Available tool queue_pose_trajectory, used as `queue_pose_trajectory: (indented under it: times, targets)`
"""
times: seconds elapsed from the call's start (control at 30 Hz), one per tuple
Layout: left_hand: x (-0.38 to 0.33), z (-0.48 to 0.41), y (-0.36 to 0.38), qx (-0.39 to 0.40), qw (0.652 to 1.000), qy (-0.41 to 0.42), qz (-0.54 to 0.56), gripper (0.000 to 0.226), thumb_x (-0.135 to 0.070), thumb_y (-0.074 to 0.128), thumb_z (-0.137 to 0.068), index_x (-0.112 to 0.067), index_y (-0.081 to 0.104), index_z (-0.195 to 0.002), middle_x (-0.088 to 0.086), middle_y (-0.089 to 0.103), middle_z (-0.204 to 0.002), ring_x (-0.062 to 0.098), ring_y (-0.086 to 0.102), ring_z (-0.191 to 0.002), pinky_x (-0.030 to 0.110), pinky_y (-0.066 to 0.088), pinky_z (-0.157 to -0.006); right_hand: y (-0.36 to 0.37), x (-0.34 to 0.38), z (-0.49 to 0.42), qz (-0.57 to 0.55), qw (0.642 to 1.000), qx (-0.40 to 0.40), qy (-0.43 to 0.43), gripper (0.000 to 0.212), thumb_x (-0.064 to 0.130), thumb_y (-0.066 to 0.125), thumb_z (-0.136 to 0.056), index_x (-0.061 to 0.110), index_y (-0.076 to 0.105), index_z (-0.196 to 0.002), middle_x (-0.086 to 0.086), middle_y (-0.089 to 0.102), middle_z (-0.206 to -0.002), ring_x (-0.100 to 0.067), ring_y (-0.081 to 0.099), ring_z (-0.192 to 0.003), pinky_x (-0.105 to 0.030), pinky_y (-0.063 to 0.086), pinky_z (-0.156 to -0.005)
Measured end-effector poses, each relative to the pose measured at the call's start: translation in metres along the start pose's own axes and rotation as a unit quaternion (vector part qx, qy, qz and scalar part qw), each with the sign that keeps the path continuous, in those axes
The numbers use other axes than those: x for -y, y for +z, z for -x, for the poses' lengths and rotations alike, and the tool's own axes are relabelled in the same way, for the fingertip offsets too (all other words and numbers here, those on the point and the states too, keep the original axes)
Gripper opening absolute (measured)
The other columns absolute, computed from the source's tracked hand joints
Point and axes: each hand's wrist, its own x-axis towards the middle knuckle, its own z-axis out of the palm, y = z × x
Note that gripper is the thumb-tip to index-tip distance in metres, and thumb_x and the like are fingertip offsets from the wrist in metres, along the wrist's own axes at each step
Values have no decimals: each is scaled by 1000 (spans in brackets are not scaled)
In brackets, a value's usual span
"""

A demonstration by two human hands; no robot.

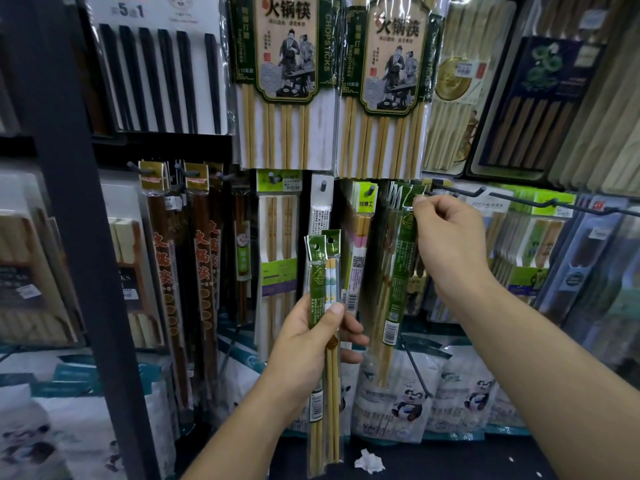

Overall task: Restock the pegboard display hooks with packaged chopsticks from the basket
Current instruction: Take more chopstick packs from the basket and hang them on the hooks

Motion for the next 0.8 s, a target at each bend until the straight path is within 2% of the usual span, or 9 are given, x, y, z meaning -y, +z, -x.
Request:
queue_pose_trajectory:
  times: [0.17,0.33,0.43,0.5,0.6,0.7,0.77,0.8]
  targets:
    - [1,0,0,3,1000,6,-1,34,-35,63,-90,-8,58,-110,7,72,-84,27,74,-80,33,60,-62,-1,1,-1,16,1000,1,-2,38,26,51,-105,14,49,-69,20,40,-43,-2,30,-38,-26,37,-54]
    - [1,0,-1,8,1000,11,-4,33,-34,62,-91,-7,59,-109,8,72,-86,27,74,-81,33,59,-61,-2,2,-4,40,999,22,-11,34,25,47,-105,5,51,-78,20,42,-41,-5,29,-40,-25,33,-48]
    - [2,0,-1,9,1000,12,-8,32,-34,63,-91,-7,59,-109,9,72,-86,27,72,-79,33,59,-61,-4,0,-3,61,998,22,-21,31,26,48,-104,12,58,-78,16,45,-44,-5,35,-41,-22,36,-41]
    - [2,0,-2,8,1000,13,-13,29,-34,63,-91,-10,61,-107,8,70,-84,24,70,-75,33,58,-60,-4,-1,0,76,997,14,-28,27,29,52,-103,15,62,-82,13,50,-52,-5,41,-45,-17,39,-43]
    - [3,-1,-3,8,1000,20,-23,21,-34,65,-91,-16,66,-102,5,68,-82,20,64,-68,32,57,-58,-5,-5,5,87,996,-7,-21,22,36,58,-101,20,59,-86,6,55,-69,-7,50,-59,-23,40,-56]
    - [2,0,-2,12,999,28,-15,13,-33,69,-91,-23,70,-99,4,66,-81,19,64,-69,33,58,-60,-6,-6,20,81,996,-21,-40,21,37,62,-98,24,55,-84,6,56,-72,-2,50,-61,-26,41,-60]
    - [1,1,-2,20,999,26,-11,14,-33,72,-90,-26,71,-102,5,67,-78,22,67,-68,36,60,-63,-2,-4,36,87,993,22,-74,18,36,62,-97,28,59,-82,8,62,-74,2,53,-62,-23,44,-58]
    - [0,1,-1,26,999,22,-7,17,-35,74,-88,-26,71,-103,7,68,-77,23,68,-68,37,61,-64,2,-3,45,80,992,58,-83,16,36,62,-97,30,63,-82,14,64,-76,3,55,-62,-18,44,-56]
